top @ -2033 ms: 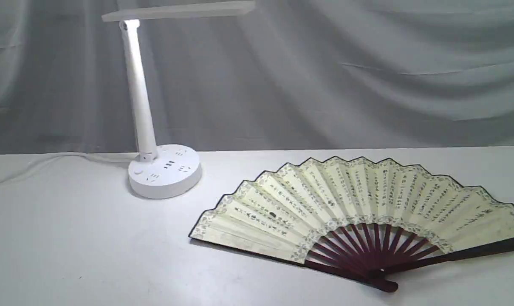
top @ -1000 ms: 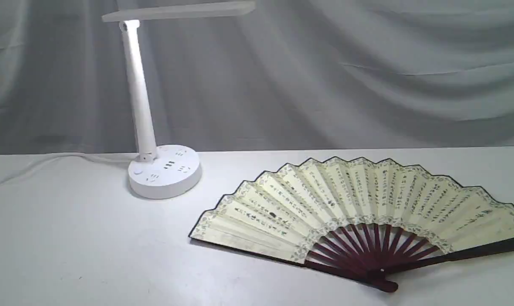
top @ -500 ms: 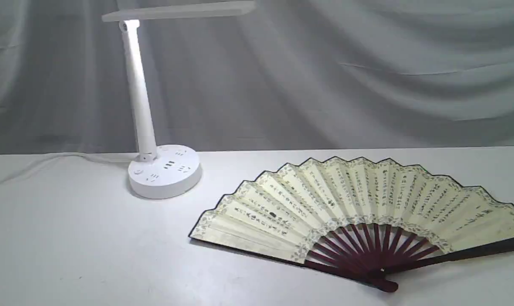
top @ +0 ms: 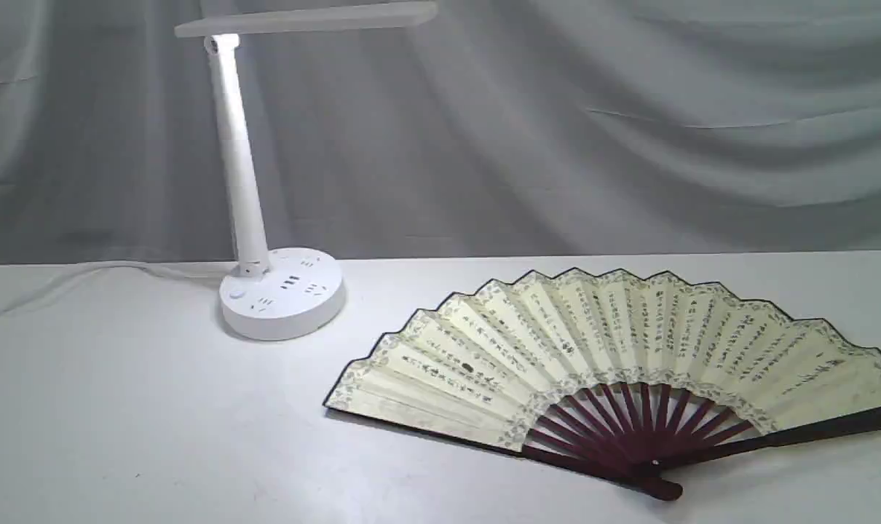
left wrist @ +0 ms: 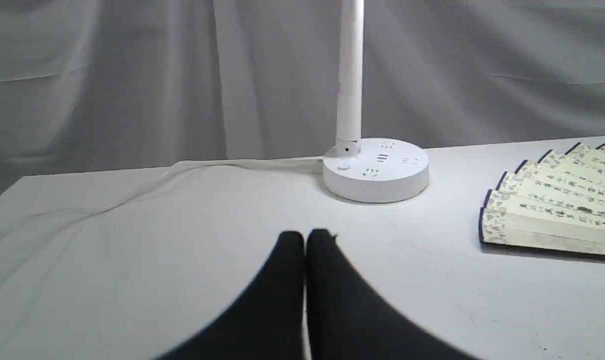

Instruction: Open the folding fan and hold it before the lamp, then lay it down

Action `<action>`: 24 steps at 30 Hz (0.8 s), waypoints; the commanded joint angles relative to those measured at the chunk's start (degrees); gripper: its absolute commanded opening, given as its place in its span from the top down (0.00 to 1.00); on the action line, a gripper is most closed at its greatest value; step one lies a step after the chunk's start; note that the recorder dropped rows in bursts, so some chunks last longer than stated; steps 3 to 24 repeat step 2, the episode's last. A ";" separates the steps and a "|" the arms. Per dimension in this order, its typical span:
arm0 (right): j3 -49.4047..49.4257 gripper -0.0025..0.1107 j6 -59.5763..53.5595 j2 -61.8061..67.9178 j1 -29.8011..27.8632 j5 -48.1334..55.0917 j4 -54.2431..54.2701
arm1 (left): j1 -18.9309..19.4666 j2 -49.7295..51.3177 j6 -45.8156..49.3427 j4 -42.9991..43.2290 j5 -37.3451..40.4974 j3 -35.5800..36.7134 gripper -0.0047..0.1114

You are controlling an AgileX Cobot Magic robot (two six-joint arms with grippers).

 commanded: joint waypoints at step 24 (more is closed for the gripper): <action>0.16 0.98 0.30 -0.27 0.03 -0.95 0.27 | 0.04 -0.17 0.35 0.03 -0.18 0.26 0.96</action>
